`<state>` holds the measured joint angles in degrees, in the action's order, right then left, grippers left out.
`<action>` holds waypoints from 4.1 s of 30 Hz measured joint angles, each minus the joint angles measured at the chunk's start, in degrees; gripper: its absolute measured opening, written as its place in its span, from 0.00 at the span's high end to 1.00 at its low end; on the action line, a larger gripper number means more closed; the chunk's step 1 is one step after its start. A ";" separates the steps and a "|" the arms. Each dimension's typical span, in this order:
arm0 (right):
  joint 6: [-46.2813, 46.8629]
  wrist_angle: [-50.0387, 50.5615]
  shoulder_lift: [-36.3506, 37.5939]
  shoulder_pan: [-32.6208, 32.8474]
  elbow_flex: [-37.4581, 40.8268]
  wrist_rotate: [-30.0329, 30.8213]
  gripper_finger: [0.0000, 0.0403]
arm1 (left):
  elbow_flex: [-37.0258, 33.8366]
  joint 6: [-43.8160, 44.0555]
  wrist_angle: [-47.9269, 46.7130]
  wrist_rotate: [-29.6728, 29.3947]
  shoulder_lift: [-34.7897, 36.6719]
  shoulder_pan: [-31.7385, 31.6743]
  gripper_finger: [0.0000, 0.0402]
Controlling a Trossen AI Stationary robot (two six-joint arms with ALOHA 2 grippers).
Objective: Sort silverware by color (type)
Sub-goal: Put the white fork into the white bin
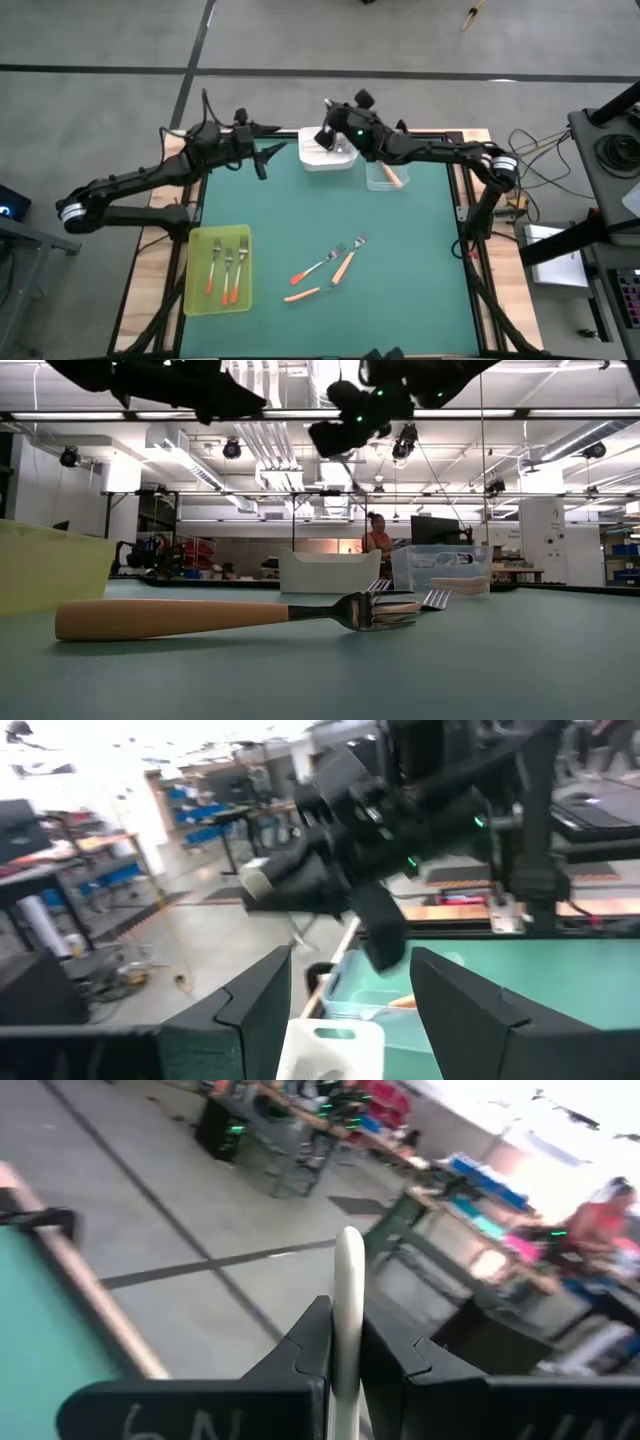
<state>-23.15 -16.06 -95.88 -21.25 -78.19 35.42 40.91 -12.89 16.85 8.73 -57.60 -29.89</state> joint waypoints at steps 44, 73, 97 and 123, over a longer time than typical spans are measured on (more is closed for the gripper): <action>0.74 0.79 -19.27 1.26 -1.93 -2.34 0.95 | -7.09 -3.19 8.46 -11.32 1.77 -0.24 0.53; 1.54 2.73 -19.47 1.09 -1.82 -2.27 0.92 | -7.09 -2.86 4.45 -13.48 7.13 -0.24 0.54; 1.54 2.73 -19.42 1.09 -1.84 -2.32 0.92 | -7.33 -3.12 2.39 -14.88 9.00 -0.24 0.54; 1.36 2.25 -19.40 1.07 -1.84 -3.91 0.87 | -7.31 -3.02 3.13 -14.82 9.07 -0.22 0.54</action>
<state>-21.79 -13.80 -115.28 -20.18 -80.03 31.51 33.61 -15.91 19.98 -6.09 -48.53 -30.11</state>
